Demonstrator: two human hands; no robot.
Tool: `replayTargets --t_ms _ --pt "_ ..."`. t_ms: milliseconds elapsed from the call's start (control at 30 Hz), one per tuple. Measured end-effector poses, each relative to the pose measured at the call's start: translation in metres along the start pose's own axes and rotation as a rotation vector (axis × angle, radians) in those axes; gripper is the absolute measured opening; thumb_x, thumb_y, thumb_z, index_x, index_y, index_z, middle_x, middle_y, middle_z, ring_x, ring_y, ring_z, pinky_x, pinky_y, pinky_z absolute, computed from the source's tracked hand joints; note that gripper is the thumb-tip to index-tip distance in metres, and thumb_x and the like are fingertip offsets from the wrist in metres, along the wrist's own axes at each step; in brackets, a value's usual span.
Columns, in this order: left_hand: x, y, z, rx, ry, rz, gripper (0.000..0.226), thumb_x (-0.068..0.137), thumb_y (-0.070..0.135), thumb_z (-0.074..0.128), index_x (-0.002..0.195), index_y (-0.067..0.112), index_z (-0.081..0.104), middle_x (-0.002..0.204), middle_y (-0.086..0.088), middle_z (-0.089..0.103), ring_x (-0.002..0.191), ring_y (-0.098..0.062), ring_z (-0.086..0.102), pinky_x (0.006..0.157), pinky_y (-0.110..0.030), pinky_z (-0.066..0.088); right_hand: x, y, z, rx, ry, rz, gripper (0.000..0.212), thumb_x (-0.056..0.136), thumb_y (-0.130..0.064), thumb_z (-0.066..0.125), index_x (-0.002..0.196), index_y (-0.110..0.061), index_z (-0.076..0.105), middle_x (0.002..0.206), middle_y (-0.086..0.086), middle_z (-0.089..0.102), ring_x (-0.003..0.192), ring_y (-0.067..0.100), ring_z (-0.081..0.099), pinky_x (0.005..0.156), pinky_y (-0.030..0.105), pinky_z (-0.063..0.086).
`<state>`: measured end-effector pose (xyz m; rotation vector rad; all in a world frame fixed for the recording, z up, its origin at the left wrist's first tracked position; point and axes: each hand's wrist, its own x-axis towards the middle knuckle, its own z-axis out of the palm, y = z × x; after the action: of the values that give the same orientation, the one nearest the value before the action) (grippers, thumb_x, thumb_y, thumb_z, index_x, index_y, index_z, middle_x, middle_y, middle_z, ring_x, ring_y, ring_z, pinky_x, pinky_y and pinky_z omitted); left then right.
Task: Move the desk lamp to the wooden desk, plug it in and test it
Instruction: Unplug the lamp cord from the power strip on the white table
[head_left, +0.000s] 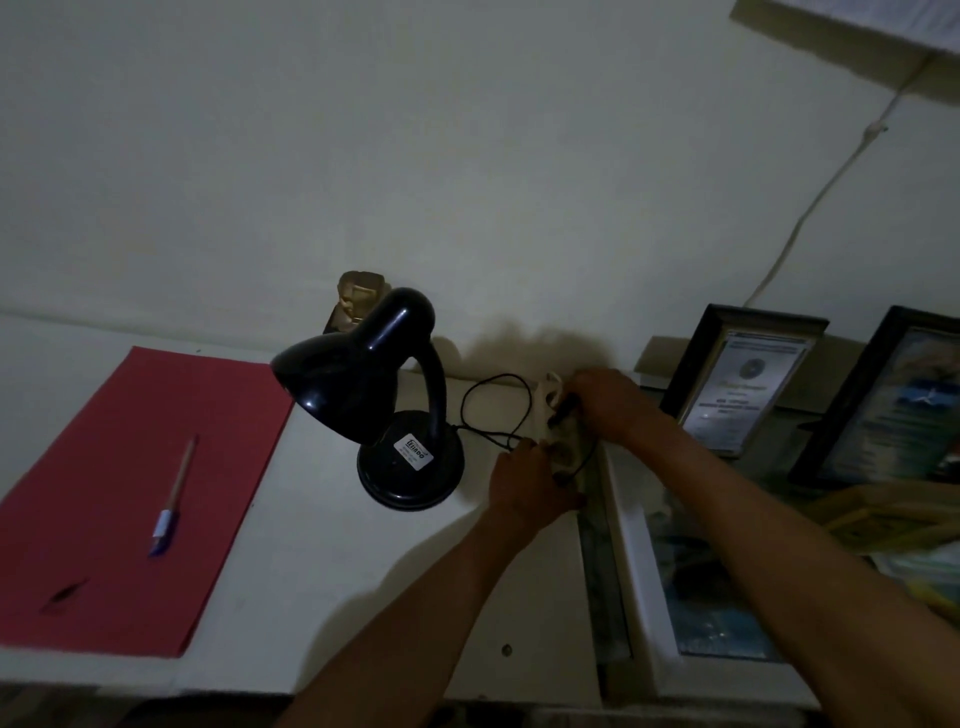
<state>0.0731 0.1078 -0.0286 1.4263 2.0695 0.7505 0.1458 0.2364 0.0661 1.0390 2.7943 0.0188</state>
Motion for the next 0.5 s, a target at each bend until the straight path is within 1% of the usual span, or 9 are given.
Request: replayTargets --t_ms 67,133,200,267,333,367,433,467,500 --pt "0.001 0.001 -0.001 0.030 -0.018 0.010 0.068 0.063 0.060 0.079 0.110 0.014 0.063 0.111 -0.010 0.060 0.095 -0.027 0.060 0.078 -0.034 0.048 -0.004 -0.004 -0.004 -0.007 0.031 0.026 0.019 0.091 -0.007 0.064 0.108 -0.008 0.073 0.113 0.012 0.067 0.099 0.026 0.066 0.081 0.035 0.054" --pt "-0.002 0.001 -0.004 0.050 -0.018 0.040 0.073 0.065 0.060 0.078 0.120 0.017 0.060 0.119 -0.009 0.058 0.101 -0.028 0.060 0.085 -0.035 0.048 -0.010 -0.011 -0.005 0.034 0.063 0.057 0.020 0.089 -0.007 0.065 0.106 -0.009 0.075 0.109 0.013 0.069 0.096 0.028 0.068 0.077 0.034 0.054" --pt "-0.010 -0.004 -0.011 0.027 0.024 0.099 0.078 0.069 0.060 0.076 0.131 0.018 0.054 0.132 -0.007 0.054 0.113 -0.027 0.057 0.094 -0.036 0.046 -0.020 -0.019 -0.004 0.180 0.139 0.105 0.019 0.087 -0.007 0.068 0.102 -0.010 0.078 0.102 0.013 0.072 0.091 0.028 0.070 0.071 0.030 0.054" --pt "-0.026 -0.012 -0.020 -0.065 0.092 0.152 0.079 0.072 0.056 0.075 0.137 0.018 0.050 0.139 -0.004 0.050 0.122 -0.022 0.052 0.101 -0.034 0.044 -0.034 -0.031 0.000 0.420 0.266 0.157 0.015 0.087 -0.010 0.072 0.100 -0.011 0.079 0.094 0.011 0.075 0.084 0.024 0.071 0.069 0.029 0.057" --pt "-0.046 -0.023 -0.031 -0.218 0.197 0.123 0.068 0.074 0.052 0.076 0.131 0.023 0.053 0.129 0.004 0.052 0.116 -0.010 0.051 0.094 -0.017 0.043 -0.053 -0.048 0.005 0.662 0.401 0.218 0.016 0.088 -0.015 0.075 0.104 -0.014 0.079 0.093 0.004 0.076 0.080 0.016 0.071 0.072 0.028 0.060" --pt "-0.057 -0.027 -0.036 -0.300 0.246 0.066 0.058 0.077 0.052 0.075 0.125 0.025 0.058 0.120 0.009 0.055 0.109 -0.004 0.054 0.085 -0.007 0.041 -0.063 -0.058 0.010 0.750 0.473 0.260 0.019 0.087 -0.017 0.076 0.106 -0.015 0.078 0.093 0.000 0.076 0.077 0.010 0.070 0.072 0.022 0.059" --pt "-0.076 -0.032 -0.045 -0.469 0.257 -0.050 0.037 0.084 0.050 0.069 0.110 0.024 0.069 0.102 0.014 0.063 0.095 0.000 0.061 0.070 -0.002 0.043 -0.082 -0.080 0.019 0.876 0.621 0.329 0.023 0.087 -0.020 0.077 0.110 -0.017 0.076 0.091 -0.010 0.073 0.071 -0.009 0.065 0.067 0.005 0.053" --pt "-0.085 -0.033 -0.049 -0.571 0.216 -0.080 0.032 0.087 0.051 0.064 0.099 0.022 0.071 0.091 0.015 0.065 0.089 -0.001 0.063 0.068 -0.004 0.043 -0.091 -0.091 0.024 0.920 0.681 0.344 0.024 0.086 -0.020 0.077 0.110 -0.019 0.076 0.089 -0.014 0.070 0.069 -0.013 0.063 0.065 0.000 0.049" --pt "-0.092 -0.031 -0.052 -0.679 0.168 -0.102 0.035 0.088 0.053 0.060 0.088 0.019 0.069 0.085 0.012 0.065 0.085 -0.003 0.063 0.070 -0.007 0.043 -0.098 -0.101 0.028 0.962 0.720 0.342 0.025 0.086 -0.019 0.077 0.111 -0.020 0.075 0.088 -0.016 0.068 0.071 -0.015 0.063 0.063 -0.002 0.047"
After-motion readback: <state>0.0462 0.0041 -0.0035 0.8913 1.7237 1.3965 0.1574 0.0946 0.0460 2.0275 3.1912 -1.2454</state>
